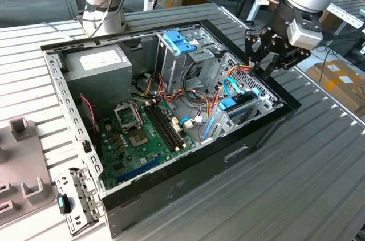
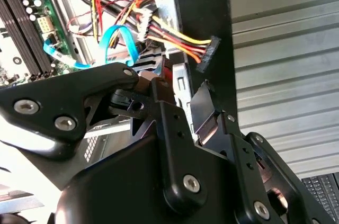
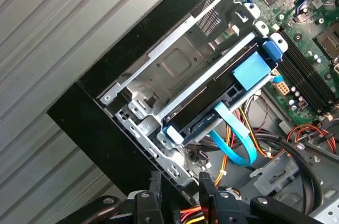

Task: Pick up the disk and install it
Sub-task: 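Insert the second disk wire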

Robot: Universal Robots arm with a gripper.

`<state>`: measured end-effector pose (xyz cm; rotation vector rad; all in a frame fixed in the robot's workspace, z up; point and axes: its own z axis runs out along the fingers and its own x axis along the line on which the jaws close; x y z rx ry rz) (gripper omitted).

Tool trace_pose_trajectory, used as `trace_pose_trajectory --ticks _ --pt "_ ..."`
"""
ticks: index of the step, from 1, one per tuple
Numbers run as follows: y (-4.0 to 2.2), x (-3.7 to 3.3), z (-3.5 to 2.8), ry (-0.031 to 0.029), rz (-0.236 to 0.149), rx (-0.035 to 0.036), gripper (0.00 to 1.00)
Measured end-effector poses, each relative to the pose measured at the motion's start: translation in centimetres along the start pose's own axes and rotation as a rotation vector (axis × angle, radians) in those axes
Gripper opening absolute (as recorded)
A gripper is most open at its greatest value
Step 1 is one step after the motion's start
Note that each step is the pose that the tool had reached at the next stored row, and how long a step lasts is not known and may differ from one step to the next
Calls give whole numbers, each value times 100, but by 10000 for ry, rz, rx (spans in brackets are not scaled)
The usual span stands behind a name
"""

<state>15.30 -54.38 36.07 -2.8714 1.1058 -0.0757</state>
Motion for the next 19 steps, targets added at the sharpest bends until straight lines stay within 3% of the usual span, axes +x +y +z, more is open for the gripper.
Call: trace_pose_trajectory --ticks 3,6,10,14,19 --pt "-95 -10 7 8 16 -8 42" --pt "-145 -8 2 23 14 -24 42" --pt "-195 -18 -10 35 13 -38 42" --pt "-245 16 -6 35 14 -38 42" --pt "-250 21 -5 35 13 -38 42"
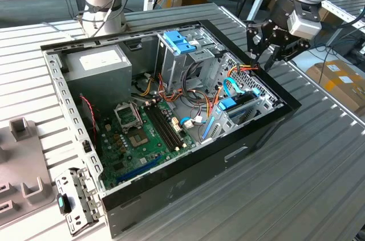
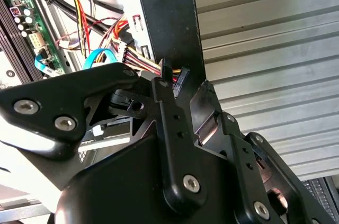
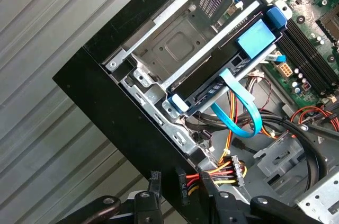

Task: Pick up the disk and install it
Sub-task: 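Insert the second disk wire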

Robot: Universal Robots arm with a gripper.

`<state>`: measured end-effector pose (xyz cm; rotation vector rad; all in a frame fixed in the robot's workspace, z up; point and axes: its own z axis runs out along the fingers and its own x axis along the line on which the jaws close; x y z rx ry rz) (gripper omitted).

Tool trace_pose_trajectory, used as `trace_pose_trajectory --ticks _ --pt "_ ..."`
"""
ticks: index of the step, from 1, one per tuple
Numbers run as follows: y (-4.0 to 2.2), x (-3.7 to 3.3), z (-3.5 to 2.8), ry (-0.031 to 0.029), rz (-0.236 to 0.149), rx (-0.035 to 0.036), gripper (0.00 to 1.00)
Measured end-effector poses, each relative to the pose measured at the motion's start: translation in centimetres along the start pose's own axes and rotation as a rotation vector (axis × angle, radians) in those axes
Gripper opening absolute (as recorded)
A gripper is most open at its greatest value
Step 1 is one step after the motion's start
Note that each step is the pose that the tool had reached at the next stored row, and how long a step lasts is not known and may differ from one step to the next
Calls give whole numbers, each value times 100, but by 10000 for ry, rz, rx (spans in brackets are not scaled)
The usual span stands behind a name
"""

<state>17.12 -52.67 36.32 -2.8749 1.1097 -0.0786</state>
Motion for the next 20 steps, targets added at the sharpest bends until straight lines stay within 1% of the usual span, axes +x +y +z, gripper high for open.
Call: trace_pose_trajectory --ticks 4,5,8,11,17,19,20 --pt "0 0 0 0 0 0 40" --pt "0 0 0 0 0 0 33" --pt "0 0 0 0 1 0 33" --pt "-2 1 -28 -1 0 2 33" --pt "-3 1 -33 -1 0 0 32" --pt "-3 1 -35 0 0 0 16" --pt "-3 1 -35 -1 0 0 16"
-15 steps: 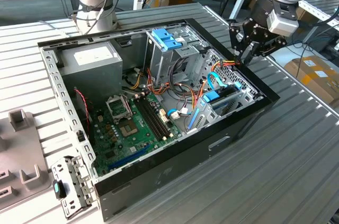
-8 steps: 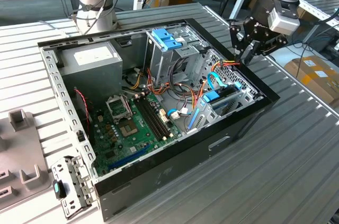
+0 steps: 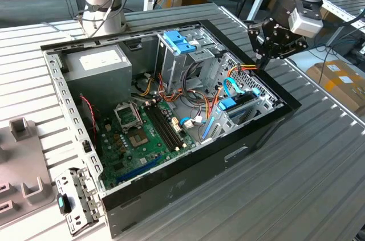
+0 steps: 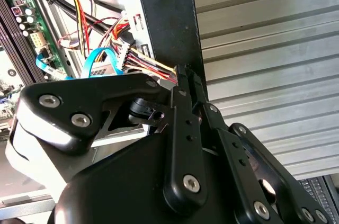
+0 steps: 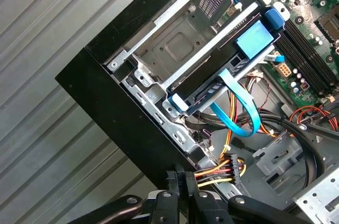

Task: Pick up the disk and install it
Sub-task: 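Insert the second disk wire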

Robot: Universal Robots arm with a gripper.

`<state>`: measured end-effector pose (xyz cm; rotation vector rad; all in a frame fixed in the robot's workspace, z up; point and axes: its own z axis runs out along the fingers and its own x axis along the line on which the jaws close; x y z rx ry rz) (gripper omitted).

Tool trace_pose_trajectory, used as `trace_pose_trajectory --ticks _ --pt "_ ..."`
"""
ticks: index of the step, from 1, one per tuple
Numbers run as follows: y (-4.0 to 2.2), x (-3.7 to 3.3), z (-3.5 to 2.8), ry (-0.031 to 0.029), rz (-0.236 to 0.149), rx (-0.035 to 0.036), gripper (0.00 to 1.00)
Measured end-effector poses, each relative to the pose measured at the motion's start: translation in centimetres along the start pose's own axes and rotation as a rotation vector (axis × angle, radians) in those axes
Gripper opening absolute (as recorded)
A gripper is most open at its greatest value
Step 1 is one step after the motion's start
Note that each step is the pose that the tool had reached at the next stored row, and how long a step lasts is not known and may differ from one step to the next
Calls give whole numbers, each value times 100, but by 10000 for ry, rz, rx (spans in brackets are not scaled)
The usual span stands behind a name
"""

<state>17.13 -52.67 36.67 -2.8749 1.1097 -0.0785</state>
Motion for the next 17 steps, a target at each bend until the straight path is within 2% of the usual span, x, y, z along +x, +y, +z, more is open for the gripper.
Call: trace_pose_trajectory --ticks 6,8,9,11,14,17 --pt "0 0 -11 -2 0 2 16" --pt "-3 1 -37 -2 0 3 16" --pt "-6 2 -78 -2 0 4 16" --pt "-8 3 -110 -2 0 5 16" --pt "-5 -1 -114 0 0 4 16" --pt "34 -44 -115 1 48 5 16"
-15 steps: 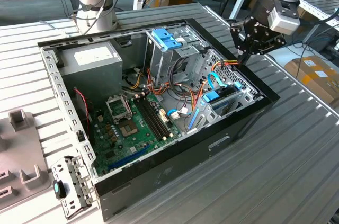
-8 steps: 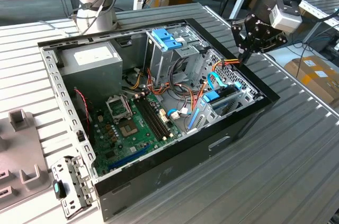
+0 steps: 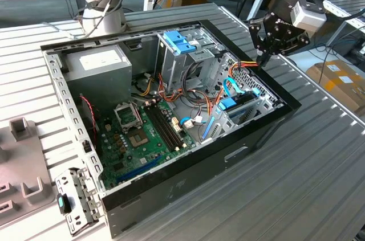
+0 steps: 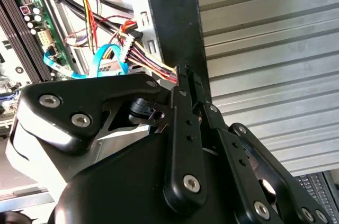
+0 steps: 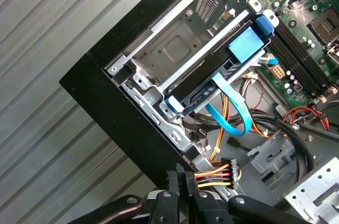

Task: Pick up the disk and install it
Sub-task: 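Insert the second disk wire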

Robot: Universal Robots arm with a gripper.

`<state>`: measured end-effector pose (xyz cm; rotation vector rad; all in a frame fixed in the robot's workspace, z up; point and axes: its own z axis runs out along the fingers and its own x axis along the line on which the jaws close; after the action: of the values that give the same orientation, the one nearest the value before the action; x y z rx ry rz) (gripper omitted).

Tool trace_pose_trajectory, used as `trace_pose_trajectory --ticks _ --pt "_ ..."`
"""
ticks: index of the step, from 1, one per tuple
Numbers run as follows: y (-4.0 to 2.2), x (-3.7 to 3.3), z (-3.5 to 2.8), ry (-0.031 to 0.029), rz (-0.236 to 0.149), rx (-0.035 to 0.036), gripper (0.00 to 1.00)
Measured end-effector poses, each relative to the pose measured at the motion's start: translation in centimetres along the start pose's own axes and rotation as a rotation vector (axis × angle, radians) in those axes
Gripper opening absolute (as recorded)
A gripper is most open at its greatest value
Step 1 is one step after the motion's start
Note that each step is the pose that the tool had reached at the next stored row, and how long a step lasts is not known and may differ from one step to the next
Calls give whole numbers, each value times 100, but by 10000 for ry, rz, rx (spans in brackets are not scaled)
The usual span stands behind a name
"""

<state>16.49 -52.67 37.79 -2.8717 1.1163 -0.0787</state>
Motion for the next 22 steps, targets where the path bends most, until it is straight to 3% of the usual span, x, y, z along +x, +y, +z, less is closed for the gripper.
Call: trace_pose_trajectory --ticks 6,13,19,22 --pt "46 -49 5 33 439 -12 16" --pt "52 -56 18 121 1636 -43 16" --pt "56 -59 25 174 2333 -62 16" --pt "59 -62 25 182 2439 -65 16"
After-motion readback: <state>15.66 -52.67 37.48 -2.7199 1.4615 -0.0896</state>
